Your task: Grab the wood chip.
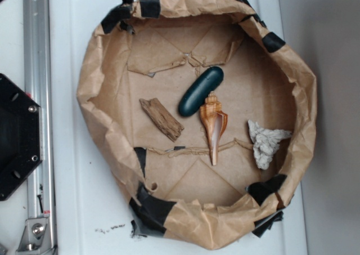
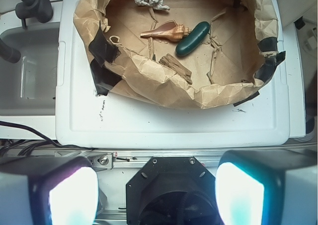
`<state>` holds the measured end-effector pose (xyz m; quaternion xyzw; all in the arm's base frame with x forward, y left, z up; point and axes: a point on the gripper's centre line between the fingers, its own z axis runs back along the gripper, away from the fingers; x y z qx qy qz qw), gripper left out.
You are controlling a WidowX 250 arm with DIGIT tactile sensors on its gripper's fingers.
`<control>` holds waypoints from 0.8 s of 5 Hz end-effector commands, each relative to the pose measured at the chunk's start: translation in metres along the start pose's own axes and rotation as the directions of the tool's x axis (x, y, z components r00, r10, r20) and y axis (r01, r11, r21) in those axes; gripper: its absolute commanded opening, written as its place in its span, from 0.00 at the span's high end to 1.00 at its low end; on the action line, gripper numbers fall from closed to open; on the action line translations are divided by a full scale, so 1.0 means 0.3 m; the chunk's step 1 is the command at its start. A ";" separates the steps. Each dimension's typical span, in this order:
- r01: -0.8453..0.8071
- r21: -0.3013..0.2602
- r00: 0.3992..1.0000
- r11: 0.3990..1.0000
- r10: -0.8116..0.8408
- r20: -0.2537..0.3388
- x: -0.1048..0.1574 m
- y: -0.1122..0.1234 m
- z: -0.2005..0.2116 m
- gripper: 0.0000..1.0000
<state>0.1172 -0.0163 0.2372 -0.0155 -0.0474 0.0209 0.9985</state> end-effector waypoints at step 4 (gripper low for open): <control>-0.011 -0.064 0.971 0.998 0.026 0.236 0.493 0.101 -0.269 0.00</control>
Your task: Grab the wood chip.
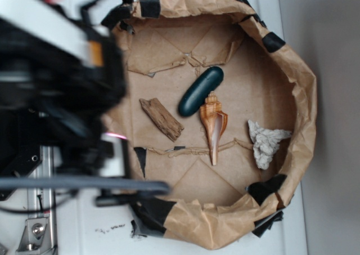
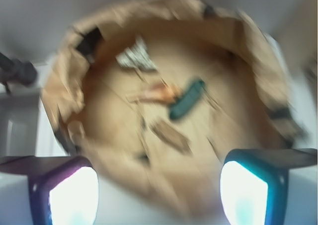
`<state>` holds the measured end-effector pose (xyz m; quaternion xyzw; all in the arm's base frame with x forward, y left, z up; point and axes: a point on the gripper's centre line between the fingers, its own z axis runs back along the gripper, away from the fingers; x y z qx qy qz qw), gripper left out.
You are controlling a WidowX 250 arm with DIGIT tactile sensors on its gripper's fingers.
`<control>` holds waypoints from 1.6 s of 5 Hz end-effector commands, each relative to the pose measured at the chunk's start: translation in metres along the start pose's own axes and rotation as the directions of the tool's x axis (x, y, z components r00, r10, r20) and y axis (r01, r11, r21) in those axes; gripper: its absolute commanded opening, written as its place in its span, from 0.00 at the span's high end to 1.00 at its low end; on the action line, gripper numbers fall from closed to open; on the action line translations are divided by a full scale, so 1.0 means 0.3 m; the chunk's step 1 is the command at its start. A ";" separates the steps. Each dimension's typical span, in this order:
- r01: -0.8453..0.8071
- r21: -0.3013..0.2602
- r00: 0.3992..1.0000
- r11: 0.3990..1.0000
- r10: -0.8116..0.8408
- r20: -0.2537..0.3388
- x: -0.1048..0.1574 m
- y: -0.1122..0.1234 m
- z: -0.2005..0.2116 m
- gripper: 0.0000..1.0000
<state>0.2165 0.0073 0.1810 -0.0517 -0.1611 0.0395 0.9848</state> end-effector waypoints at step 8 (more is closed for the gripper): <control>0.384 0.006 0.849 0.923 -0.351 -0.396 -0.231 0.185 -0.588 0.00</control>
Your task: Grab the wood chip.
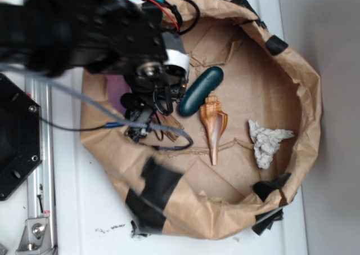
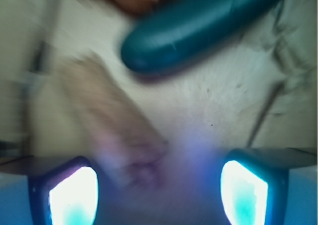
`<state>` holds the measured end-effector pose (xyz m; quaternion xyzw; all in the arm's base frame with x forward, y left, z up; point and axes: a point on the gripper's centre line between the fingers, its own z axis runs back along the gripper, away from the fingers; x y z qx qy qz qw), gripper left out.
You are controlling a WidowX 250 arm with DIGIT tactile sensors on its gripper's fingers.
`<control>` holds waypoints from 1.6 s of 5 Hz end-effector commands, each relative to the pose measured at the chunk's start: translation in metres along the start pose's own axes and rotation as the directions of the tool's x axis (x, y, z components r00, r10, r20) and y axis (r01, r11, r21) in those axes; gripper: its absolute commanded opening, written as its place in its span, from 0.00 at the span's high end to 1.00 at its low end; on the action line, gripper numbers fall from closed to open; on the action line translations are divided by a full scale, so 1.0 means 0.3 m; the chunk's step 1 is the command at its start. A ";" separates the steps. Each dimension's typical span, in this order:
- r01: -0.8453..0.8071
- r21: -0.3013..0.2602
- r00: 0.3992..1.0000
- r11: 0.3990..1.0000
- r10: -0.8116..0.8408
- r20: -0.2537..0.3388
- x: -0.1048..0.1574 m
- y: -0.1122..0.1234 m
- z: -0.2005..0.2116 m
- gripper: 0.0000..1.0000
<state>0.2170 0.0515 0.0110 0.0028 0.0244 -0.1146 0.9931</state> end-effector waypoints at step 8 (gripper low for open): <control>0.024 0.090 0.994 0.996 -0.034 0.107 0.047 -0.024 0.207 0.00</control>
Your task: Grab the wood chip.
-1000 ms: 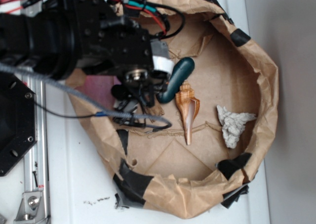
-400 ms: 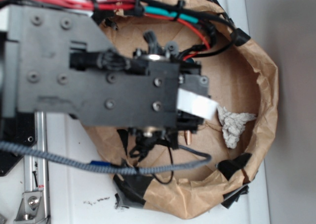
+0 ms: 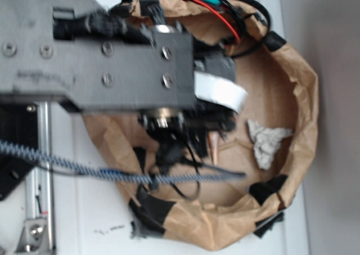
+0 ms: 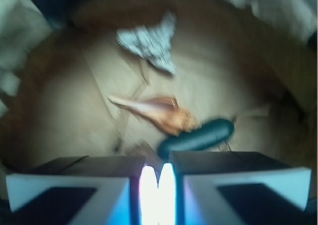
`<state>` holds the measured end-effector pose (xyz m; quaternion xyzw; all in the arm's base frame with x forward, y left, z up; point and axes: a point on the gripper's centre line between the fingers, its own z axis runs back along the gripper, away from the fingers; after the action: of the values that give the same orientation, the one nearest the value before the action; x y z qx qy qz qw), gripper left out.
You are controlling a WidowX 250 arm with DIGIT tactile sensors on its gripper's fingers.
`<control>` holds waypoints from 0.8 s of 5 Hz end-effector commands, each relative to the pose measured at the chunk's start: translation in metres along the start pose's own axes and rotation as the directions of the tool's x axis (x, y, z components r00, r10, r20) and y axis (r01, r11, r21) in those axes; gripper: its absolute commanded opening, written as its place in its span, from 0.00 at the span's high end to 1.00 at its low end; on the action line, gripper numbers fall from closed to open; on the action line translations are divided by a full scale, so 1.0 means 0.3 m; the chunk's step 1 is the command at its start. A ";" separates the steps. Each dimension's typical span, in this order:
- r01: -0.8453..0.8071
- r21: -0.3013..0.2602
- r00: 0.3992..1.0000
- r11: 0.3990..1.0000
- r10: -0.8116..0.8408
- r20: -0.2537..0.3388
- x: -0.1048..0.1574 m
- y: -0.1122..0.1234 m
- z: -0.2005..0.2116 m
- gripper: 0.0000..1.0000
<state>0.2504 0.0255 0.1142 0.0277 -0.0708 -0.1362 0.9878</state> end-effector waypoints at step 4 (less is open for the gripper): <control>0.081 -0.017 0.991 0.997 -0.082 -0.102 -0.087 -0.028 -0.350 0.00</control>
<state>0.2417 0.0368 0.0138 0.0278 -0.0045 -0.1702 0.9850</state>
